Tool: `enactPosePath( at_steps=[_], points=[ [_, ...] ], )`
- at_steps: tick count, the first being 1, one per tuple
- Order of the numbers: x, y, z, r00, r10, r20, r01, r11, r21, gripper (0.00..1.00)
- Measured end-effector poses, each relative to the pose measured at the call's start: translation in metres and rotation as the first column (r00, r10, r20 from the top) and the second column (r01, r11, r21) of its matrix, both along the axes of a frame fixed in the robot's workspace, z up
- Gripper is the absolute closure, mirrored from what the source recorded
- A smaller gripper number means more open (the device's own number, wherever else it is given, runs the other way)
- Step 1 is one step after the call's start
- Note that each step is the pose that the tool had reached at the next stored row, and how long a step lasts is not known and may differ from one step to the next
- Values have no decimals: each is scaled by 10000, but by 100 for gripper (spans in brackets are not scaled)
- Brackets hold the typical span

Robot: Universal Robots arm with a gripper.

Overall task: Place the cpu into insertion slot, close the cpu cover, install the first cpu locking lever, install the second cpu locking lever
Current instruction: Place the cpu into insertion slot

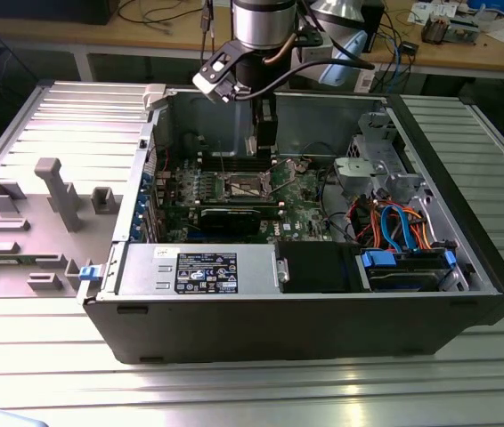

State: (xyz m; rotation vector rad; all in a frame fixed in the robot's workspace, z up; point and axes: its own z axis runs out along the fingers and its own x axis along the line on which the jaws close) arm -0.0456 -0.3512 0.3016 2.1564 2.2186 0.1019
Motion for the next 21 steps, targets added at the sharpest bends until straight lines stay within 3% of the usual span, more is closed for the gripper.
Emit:
enactPosePath(
  at_steps=[10, 16, 21],
  points=[
    [0, 0, -1, 10000, -3, -2, 3, 10000, -1, 45],
    [0, 6, -59, 9998, -202, -3, 202, 9998, -1, 45],
    [-1, 6, -61, 9998, -203, -3, 203, 9998, -1, 45]
  ],
)
